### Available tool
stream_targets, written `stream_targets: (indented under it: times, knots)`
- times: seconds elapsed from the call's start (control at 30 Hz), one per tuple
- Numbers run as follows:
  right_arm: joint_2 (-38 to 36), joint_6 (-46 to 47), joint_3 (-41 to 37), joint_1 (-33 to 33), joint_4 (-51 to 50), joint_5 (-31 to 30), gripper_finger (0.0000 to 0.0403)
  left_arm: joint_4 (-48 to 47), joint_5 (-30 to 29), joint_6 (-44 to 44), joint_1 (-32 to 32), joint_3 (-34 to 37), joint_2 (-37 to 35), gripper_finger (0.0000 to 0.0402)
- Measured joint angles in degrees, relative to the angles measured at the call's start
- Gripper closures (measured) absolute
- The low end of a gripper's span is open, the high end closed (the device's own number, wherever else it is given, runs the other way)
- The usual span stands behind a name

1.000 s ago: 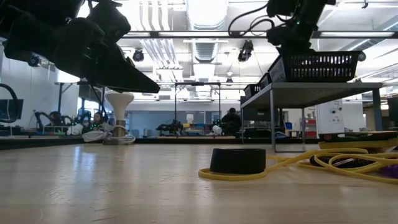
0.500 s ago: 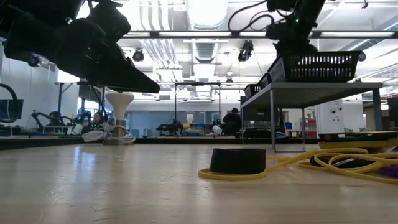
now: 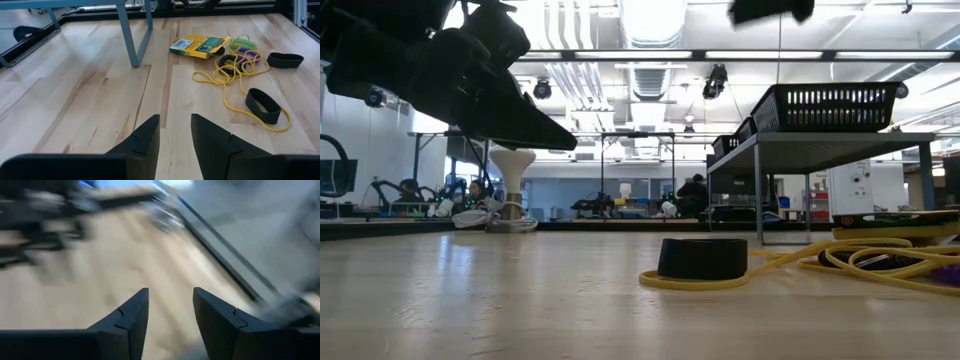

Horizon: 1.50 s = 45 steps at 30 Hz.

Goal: Pick & Place Office Desk Supplies
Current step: Put the crayon box into the top black bin on the shelf

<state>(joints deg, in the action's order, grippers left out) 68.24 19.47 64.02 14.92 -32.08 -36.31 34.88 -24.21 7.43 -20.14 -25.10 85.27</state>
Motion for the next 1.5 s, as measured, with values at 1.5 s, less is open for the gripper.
stream_targets:
  times: [1.5]
  knots:
    - [39.8,27.3,2.3,31.2,-25.8,1.9,0.0161,-0.1,-1.1,0.6,0.1,0.0,0.0,0.0286]
